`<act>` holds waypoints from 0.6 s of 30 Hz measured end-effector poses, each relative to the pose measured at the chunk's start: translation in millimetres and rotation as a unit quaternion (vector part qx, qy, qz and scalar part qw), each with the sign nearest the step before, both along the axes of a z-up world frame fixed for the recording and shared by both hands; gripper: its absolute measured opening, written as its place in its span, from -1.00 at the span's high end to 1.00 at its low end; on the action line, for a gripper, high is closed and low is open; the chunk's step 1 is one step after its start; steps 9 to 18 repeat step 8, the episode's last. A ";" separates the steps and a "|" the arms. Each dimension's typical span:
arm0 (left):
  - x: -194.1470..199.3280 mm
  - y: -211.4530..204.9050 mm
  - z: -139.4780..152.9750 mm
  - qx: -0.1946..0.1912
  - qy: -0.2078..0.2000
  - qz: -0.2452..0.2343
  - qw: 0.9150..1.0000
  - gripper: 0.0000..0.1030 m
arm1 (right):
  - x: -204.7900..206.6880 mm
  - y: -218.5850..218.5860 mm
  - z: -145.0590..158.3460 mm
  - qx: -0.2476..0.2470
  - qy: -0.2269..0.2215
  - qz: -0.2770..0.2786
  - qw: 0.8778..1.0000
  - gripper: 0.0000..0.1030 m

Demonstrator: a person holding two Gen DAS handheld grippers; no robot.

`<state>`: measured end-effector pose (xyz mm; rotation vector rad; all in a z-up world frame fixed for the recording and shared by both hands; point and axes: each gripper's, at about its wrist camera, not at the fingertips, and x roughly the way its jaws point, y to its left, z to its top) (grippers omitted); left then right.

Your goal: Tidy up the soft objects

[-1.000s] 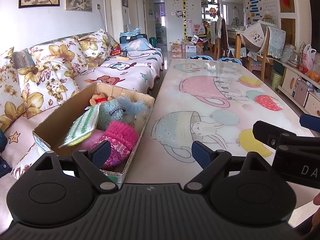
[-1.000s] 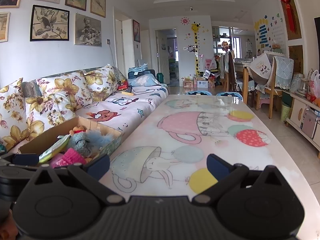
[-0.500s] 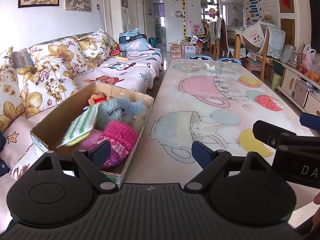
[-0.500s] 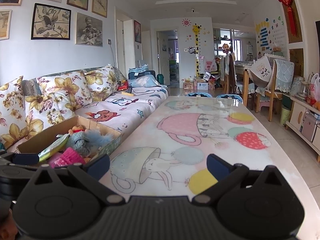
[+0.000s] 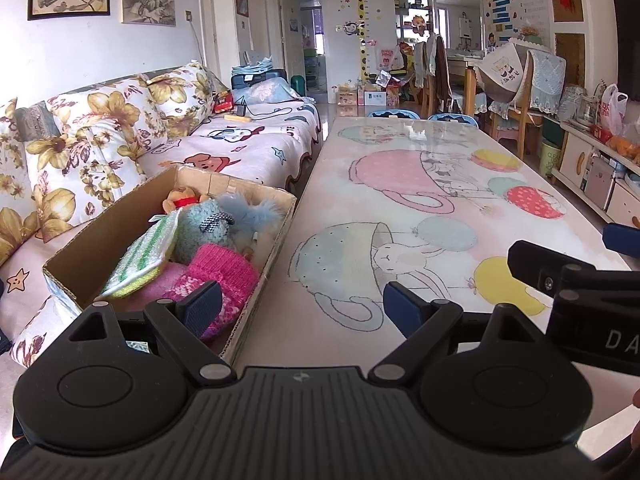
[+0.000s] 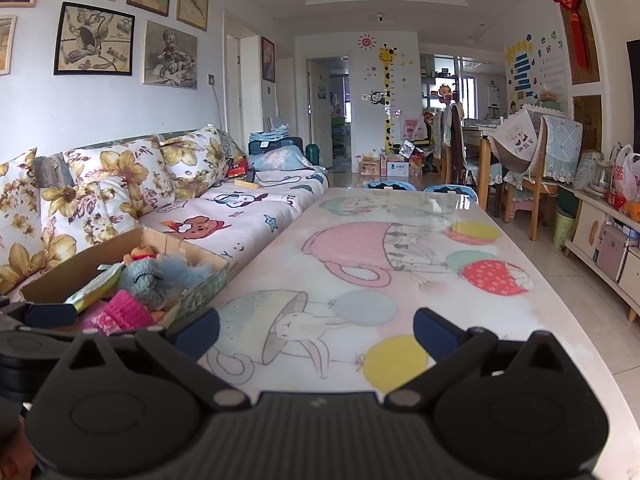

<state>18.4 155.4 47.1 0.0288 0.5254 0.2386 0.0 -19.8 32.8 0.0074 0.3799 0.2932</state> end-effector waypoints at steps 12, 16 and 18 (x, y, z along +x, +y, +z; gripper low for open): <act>20.4 -7.8 -7.0 -0.018 0.012 -0.009 1.000 -1.00 | 16.1 -15.8 -6.6 0.014 0.020 -0.010 1.000 -0.99; 20.4 -7.8 -7.0 -0.018 0.012 -0.009 1.000 -1.00 | 16.1 -15.8 -6.6 0.014 0.020 -0.010 1.000 -0.99; 20.4 -7.8 -7.0 -0.018 0.012 -0.009 1.000 -1.00 | 16.1 -15.8 -6.6 0.014 0.020 -0.010 1.000 -0.99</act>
